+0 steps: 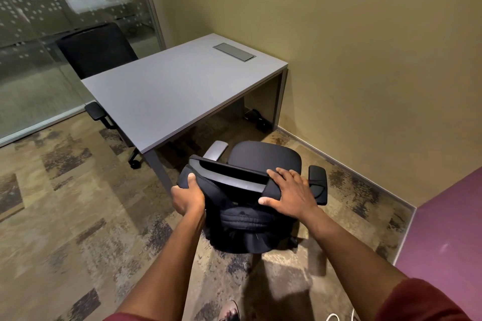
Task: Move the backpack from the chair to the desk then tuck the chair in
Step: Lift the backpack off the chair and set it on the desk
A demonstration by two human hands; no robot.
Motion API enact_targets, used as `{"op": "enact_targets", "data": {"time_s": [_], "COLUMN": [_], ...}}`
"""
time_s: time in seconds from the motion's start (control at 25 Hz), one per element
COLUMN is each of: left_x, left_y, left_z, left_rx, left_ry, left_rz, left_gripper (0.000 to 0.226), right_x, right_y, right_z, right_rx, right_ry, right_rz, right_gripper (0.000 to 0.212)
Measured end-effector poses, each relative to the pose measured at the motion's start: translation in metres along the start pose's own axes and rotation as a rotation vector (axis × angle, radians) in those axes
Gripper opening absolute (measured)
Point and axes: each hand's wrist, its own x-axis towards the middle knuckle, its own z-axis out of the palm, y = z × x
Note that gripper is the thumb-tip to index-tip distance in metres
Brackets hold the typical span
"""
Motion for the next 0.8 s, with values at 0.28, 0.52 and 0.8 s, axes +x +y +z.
{"op": "enact_targets", "data": {"time_s": [0.28,0.52,0.8], "left_x": [-0.028,-0.063,-0.121], "left_y": [-0.017,-0.028,-0.042], "left_z": [-0.003,0.016,0.049], "left_rx": [0.028,0.048,0.118], "left_ry": [-0.033,-0.104,-0.253], "left_rz": [-0.016,-0.008,0.026], "left_gripper": [0.051,0.056,0.067], "right_x": [-0.008,-0.028,-0.070], "right_y": [0.008,0.041,0.091], "right_z": [-0.001,-0.018,-0.020], "right_rx": [-0.014,0.072,0.157], "right_ry": [0.086,0.157,0.246], "right_rz": [-0.154,-0.166,-0.053], "right_gripper": [0.060,0.051,0.044]}}
